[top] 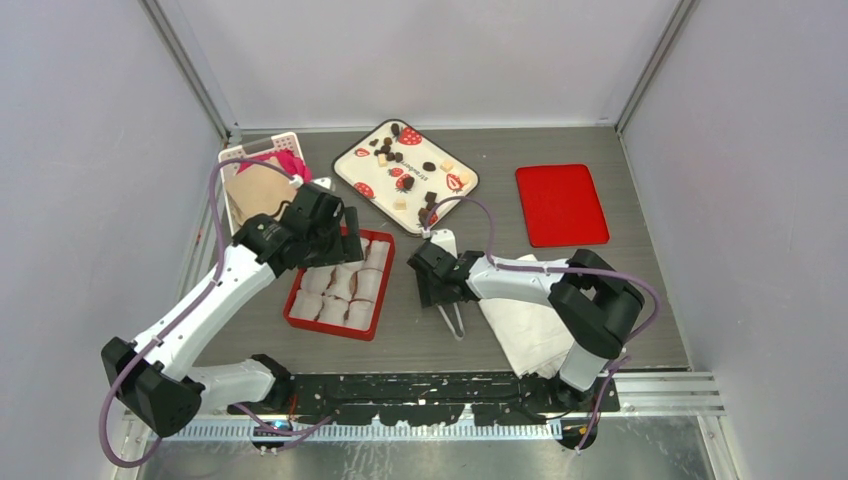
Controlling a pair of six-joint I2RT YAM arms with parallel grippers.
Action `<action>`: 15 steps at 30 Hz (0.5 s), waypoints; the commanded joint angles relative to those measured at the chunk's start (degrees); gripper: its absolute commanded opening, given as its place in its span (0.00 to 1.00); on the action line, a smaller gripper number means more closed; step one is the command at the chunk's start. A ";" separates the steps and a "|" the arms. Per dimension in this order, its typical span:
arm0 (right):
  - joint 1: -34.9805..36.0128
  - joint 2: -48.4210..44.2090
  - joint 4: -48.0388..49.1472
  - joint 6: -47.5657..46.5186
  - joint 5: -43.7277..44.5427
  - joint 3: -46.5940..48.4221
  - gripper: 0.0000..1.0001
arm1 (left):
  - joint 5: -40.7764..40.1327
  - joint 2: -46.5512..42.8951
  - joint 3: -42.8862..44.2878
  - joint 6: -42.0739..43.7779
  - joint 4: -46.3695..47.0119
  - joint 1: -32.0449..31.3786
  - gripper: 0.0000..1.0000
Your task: Pack the chocolate
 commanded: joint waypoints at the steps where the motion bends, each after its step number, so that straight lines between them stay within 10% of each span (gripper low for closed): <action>1: 0.14 2.43 1.10 1.58 1.62 0.50 0.68 | 1.13 0.06 2.21 1.97 2.43 1.28 0.82; 15: 0.27 -5.28 -5.94 -1.62 -1.42 4.20 0.12 | 2.23 -0.70 2.60 3.54 0.89 4.03 0.82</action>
